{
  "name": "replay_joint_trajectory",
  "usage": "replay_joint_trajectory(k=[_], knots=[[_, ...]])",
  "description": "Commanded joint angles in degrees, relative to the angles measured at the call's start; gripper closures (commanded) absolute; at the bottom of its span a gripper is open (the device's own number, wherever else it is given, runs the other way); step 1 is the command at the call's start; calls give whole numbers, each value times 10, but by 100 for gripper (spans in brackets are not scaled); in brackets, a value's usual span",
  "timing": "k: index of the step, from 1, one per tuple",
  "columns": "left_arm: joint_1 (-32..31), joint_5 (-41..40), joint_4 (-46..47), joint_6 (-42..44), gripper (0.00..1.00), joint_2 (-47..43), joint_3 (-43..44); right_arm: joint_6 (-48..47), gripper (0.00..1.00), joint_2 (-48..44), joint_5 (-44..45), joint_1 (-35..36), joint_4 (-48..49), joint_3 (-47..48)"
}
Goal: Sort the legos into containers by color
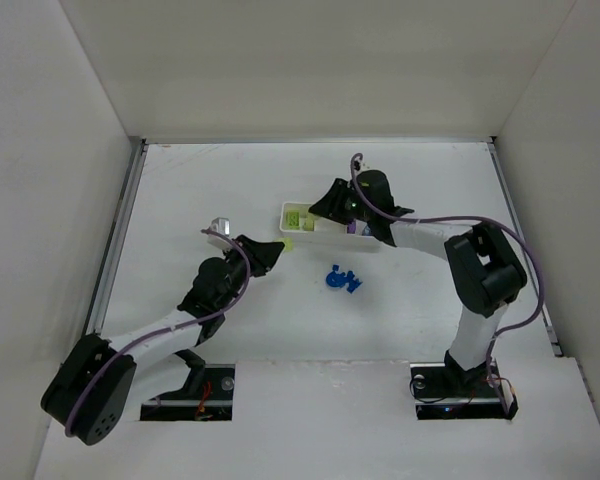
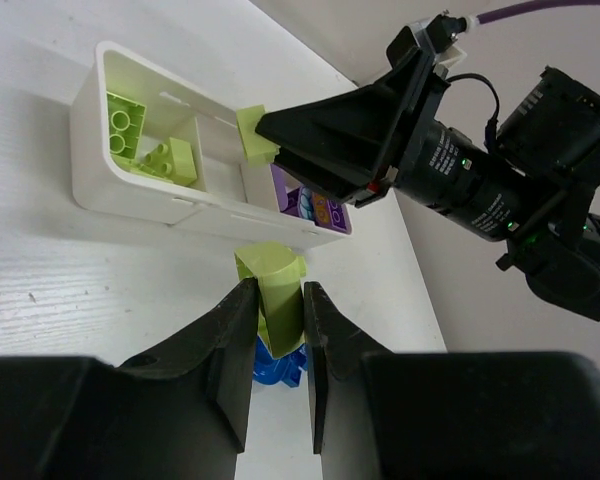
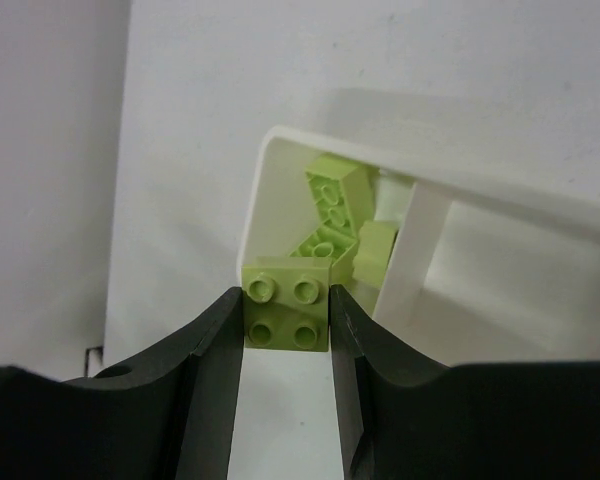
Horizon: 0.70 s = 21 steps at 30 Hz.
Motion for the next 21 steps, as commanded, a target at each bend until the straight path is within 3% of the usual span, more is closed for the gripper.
replay_joint_trajectory(k=[1,8,13,21], knots=[[6,12,25,15,86,9,18,-36,65,12,38,9,-27,54],[6,9,35,22,86,51,34,-41,62,58,40,24,-40,95],[9,5,33,27,86,55,44,-42,48,61,42,31,-40,103],[2,-2,21,45,86,97,98,-43,40,-47,60,31,-3,25]])
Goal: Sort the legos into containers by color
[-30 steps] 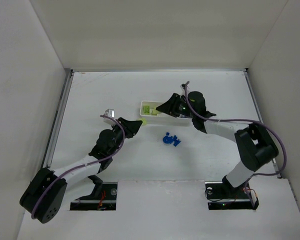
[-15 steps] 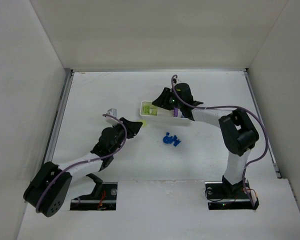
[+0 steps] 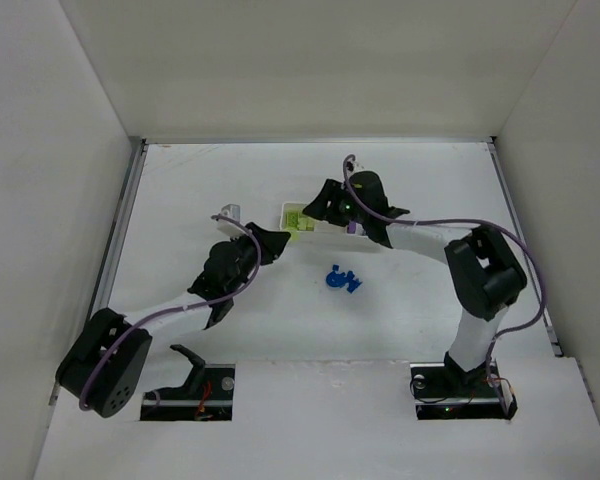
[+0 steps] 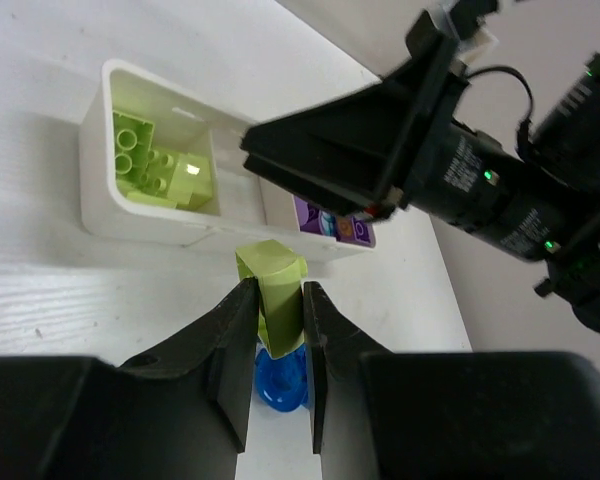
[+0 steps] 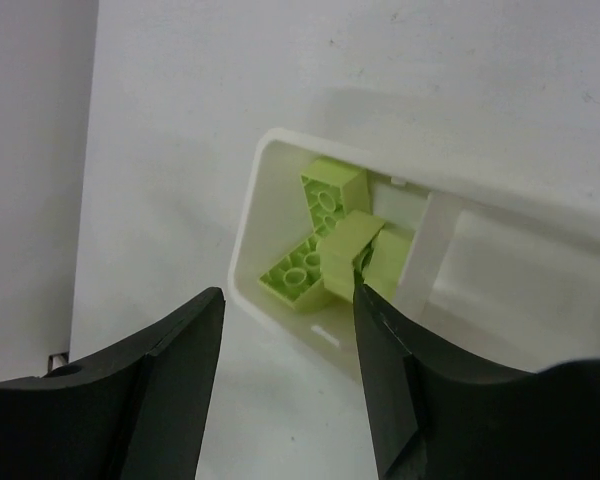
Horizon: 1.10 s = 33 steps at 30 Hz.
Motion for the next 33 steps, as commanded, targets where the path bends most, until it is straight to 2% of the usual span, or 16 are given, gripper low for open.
replay_joint_trajectory(k=[1,3,7,9,14,20,27,30,33], knots=[[-3,-7,19,28,86,21,51,-9,40,-99,29,4,50,-46],[-4,-16,11,41,86,46,73,-15,44,-144,53,4,61,-92],[-9,-62,-21,74,86,99,119,-24,61,-232,104,4,70,-191],[-11,-97,-46,96,86,129,148,-33,63,-263,116,3,71,-227],[-21,-150,-92,152,86,200,213,-37,61,-327,140,12,85,-285],[-37,-193,-106,196,85,251,263,-53,59,-341,150,13,79,-292],[-34,-211,-114,202,70,267,277,-61,42,-345,174,18,73,-293],[-31,-211,-114,205,60,256,269,-63,41,-340,174,20,72,-291],[-32,-212,-114,206,57,224,253,-67,47,-338,179,21,72,-290]])
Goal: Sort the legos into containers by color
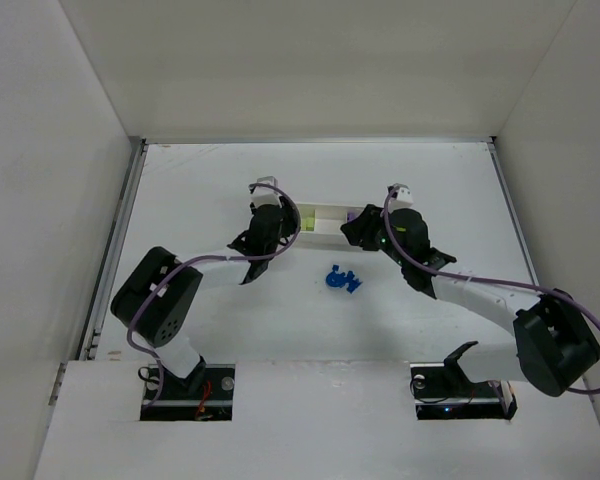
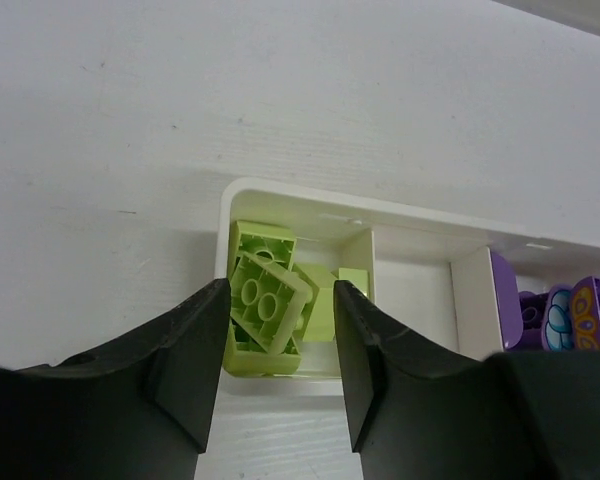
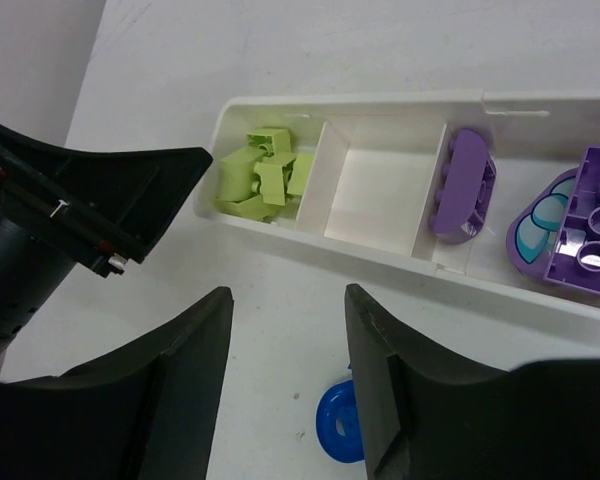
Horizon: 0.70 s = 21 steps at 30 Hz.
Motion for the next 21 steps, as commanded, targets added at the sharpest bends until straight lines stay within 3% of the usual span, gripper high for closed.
replay_joint_trajectory(k=[1,6,10,15,21], knots=[[0,-13,13,14,57,-62,-15,-16,51,-9,19,8,18,3],[-40,-4,16,1,70,-155,-81,-46,79,1,77,31,-41,29],[-103,20,16,-25,79,-206,-143,-45,88,-13,158,64,-84,16],[-192,33,20,-48,74,-177,-164,-5,82,-79,210,94,-121,-55],[-226,39,37,-56,57,-124,-141,47,60,-165,216,97,-145,-126]])
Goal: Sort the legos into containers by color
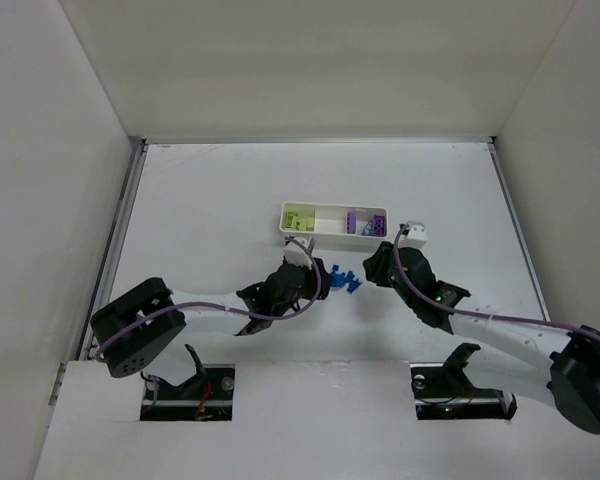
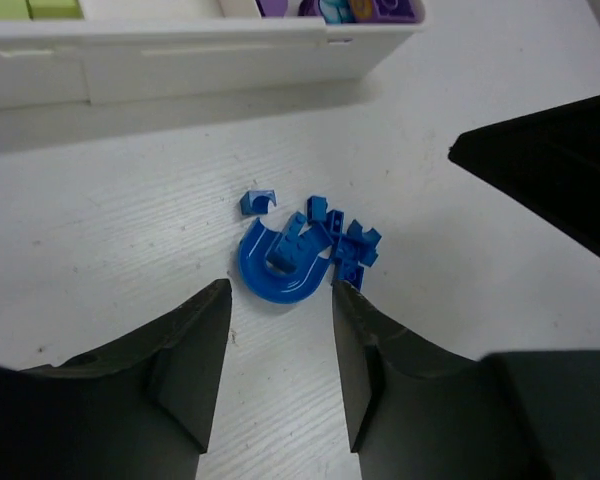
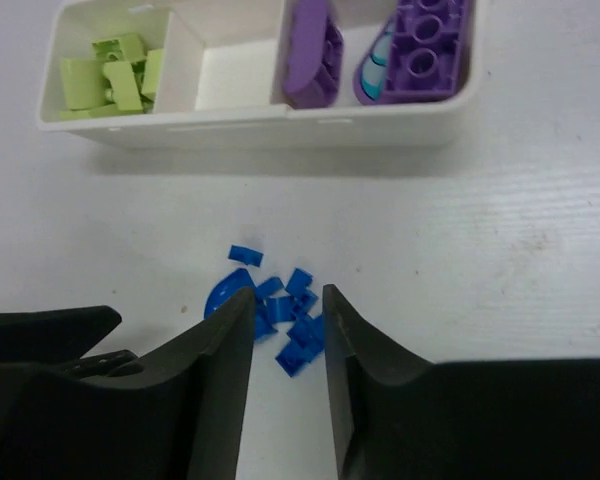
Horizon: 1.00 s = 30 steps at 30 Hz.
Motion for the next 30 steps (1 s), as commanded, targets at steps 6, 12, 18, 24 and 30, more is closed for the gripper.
replay_joint_trajectory(k=[6,12,18,24,30], knots=[[-10,-2,31,-92,62,28,20,43,56,-56,17,6,-14,-45],[3,12,47,-232,67,80,6,43,56,-65,12,7,-9,-59],[14,44,130,-292,71,153,-1,59,56,-82,2,17,-7,-74],[23,49,183,-317,78,197,-7,66,56,-93,3,27,-5,-86],[20,30,184,-295,92,172,-24,66,56,-90,4,27,-4,-86]])
